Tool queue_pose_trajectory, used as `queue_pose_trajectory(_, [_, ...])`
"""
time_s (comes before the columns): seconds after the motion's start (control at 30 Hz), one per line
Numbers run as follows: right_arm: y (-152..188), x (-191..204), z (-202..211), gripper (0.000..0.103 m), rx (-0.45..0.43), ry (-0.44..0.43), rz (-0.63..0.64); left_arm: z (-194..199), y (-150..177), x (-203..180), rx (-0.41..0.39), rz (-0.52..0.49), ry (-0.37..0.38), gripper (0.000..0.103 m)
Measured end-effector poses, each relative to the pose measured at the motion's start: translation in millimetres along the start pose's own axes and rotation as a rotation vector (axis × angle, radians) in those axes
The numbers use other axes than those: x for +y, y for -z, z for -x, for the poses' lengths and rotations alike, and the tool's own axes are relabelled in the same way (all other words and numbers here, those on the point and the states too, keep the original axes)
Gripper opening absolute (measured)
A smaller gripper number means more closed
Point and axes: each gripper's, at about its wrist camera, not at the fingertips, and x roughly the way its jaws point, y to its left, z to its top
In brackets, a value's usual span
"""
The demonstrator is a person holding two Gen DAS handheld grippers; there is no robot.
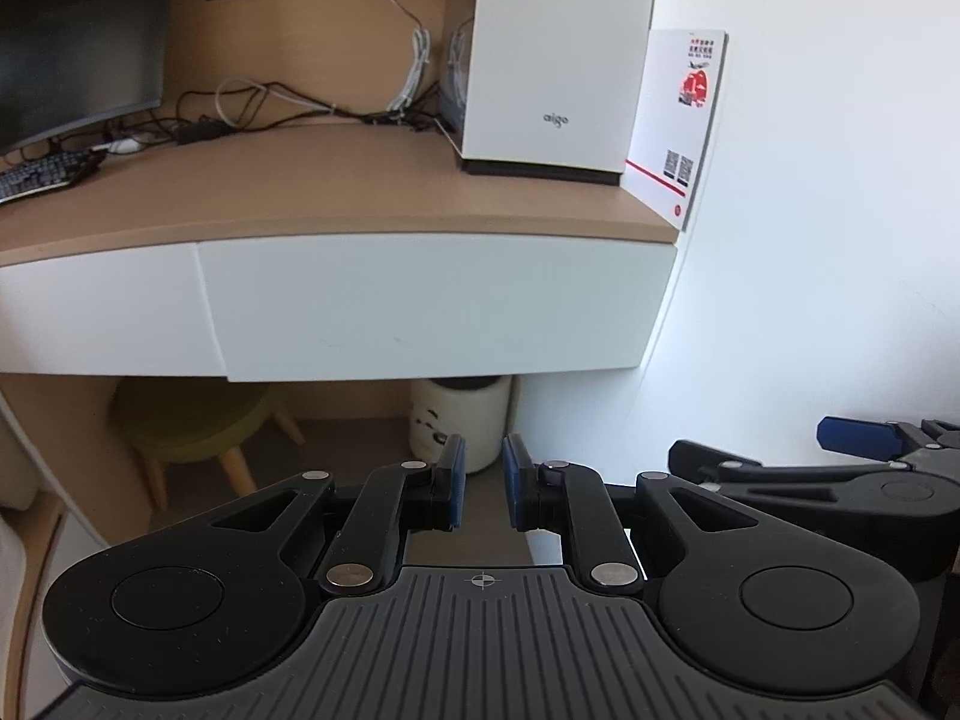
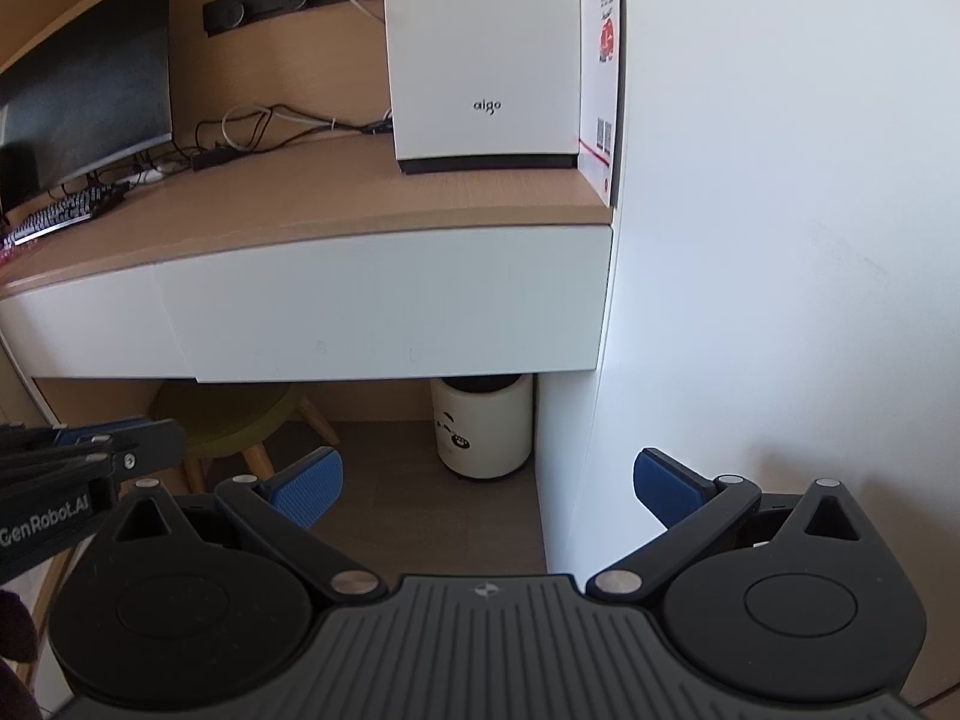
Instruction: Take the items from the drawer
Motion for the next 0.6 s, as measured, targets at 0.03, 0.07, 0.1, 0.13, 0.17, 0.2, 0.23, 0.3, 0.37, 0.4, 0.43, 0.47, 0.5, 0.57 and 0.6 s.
queue_pose_trajectory(0.03, [1,1,-1,0.103,0.004,0.004,0.004,-2,0,0,0.003,0.000,0.007,0.016])
queue_pose_trajectory(0.07, [1,1,-3,0.103,0.009,0.007,0.004,-4,-1,0,0.006,0.001,0.014,0.016])
queue_pose_trajectory(0.1, [0,1,-4,0.103,0.012,0.008,0.001,-6,-2,1,0.009,0.001,0.019,0.016])
queue_pose_trajectory(0.13, [0,1,-5,0.103,0.013,0.007,-0.003,-9,-3,1,0.014,-0.001,0.023,0.016])
queue_pose_trajectory(0.17, [-1,1,-7,0.103,0.015,0.007,-0.004,-11,-4,2,0.019,-0.003,0.026,0.016])
queue_pose_trajectory(0.2, [-2,2,-9,0.103,0.017,0.011,-0.002,-12,-4,3,0.024,-0.004,0.026,0.016])
queue_pose_trajectory(0.23, [-3,3,-11,0.103,0.018,0.013,0.000,-14,-5,4,0.029,-0.003,0.025,0.016])
queue_pose_trajectory(0.3, [-6,6,-14,0.103,0.020,0.011,0.000,-17,-9,9,0.032,0.007,0.026,0.016])
queue_pose_trajectory(0.37, [-10,10,-18,0.103,0.019,0.003,0.001,-21,-12,14,0.042,0.013,0.027,0.016])
queue_pose_trajectory(0.4, [-11,12,-20,0.103,0.017,0.003,0.002,-24,-14,18,0.056,0.022,0.035,0.016])
queue_pose_trajectory(0.43, [-13,14,-22,0.103,0.016,0.001,0.001,-27,-17,22,0.072,0.034,0.045,0.016])
queue_pose_trajectory(0.47, [-16,15,-24,0.103,0.016,-0.004,-0.001,-30,-19,27,0.088,0.047,0.051,0.016])
queue_pose_trajectory(0.5, [-18,17,-27,0.103,0.015,-0.009,-0.006,-32,-20,32,0.095,0.055,0.048,0.016])
queue_pose_trajectory(0.57, [-23,20,-30,0.103,0.009,-0.013,-0.017,-34,-24,40,0.097,0.066,0.021,0.016])
queue_pose_trajectory(0.6, [-25,22,-32,0.103,0.006,-0.013,-0.019,-35,-26,45,0.096,0.071,0.014,0.016])
